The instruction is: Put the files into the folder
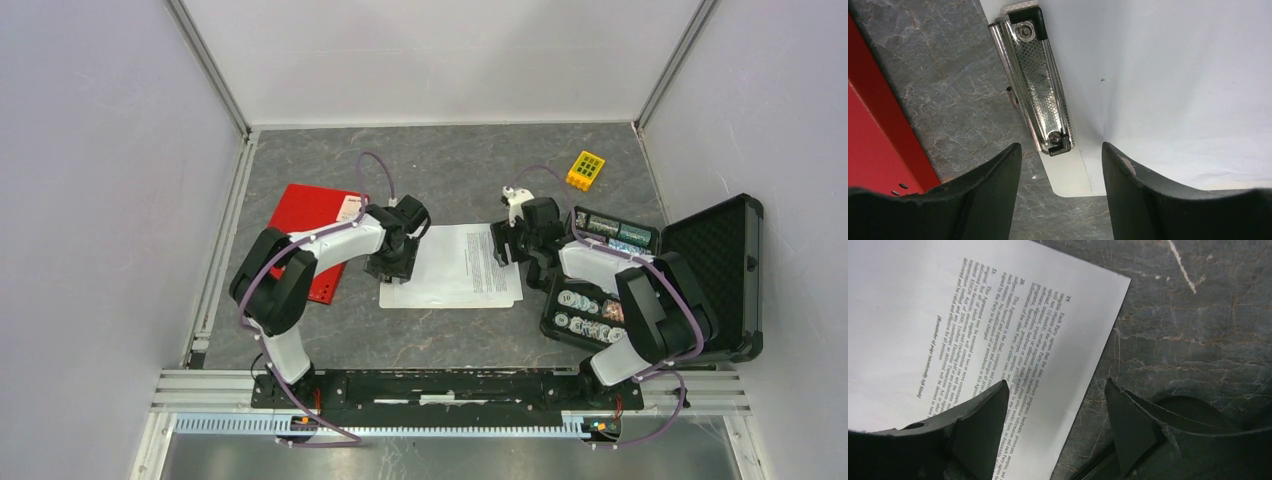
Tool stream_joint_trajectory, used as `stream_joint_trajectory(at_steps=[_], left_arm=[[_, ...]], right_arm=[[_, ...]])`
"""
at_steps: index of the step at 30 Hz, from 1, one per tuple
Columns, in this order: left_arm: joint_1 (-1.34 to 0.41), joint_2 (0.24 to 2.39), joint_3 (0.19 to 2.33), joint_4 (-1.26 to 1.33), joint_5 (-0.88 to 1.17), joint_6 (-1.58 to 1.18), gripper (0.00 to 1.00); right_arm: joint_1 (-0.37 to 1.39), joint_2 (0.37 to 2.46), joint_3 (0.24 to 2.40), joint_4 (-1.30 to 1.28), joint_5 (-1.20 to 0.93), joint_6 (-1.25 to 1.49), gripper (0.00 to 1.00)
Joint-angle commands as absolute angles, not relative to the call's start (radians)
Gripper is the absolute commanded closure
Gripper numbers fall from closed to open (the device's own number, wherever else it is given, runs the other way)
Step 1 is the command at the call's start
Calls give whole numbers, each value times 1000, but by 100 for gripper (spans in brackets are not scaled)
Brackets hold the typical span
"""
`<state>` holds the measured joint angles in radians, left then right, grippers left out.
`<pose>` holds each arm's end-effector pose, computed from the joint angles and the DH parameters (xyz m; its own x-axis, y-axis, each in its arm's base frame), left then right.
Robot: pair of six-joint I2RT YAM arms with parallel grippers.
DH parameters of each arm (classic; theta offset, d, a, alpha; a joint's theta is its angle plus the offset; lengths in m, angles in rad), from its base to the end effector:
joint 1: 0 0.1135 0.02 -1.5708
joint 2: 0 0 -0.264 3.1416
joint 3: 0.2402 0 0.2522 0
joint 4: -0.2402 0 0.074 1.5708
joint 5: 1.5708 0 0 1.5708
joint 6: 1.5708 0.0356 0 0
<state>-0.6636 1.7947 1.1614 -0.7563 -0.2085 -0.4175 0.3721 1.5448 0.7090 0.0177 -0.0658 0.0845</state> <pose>0.2654 -0.1982 0.1673 -0.9408 0.2320 -0.2473 0.2098 0.9712 0.1130 0.2756 0.1101 0.1560 -0.7116 -0.1873 -0.6771 -0.3458 0.9324 0.1055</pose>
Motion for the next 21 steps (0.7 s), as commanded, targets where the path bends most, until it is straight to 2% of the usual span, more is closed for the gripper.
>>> stream_joint_trajectory(at_steps=[1,12,21], left_arm=[[-669,1689,1183,-760,-222,-415,32],[-651,1550,1196,-718,-210,-408,30],[-551,1504,1075,-623,-140,-420,30]], right_arm=[[369,1529,812,18,-84,104,23],[370,1666,985,5,-64,103,27],[371,1790,1103,3,-84,84,26]])
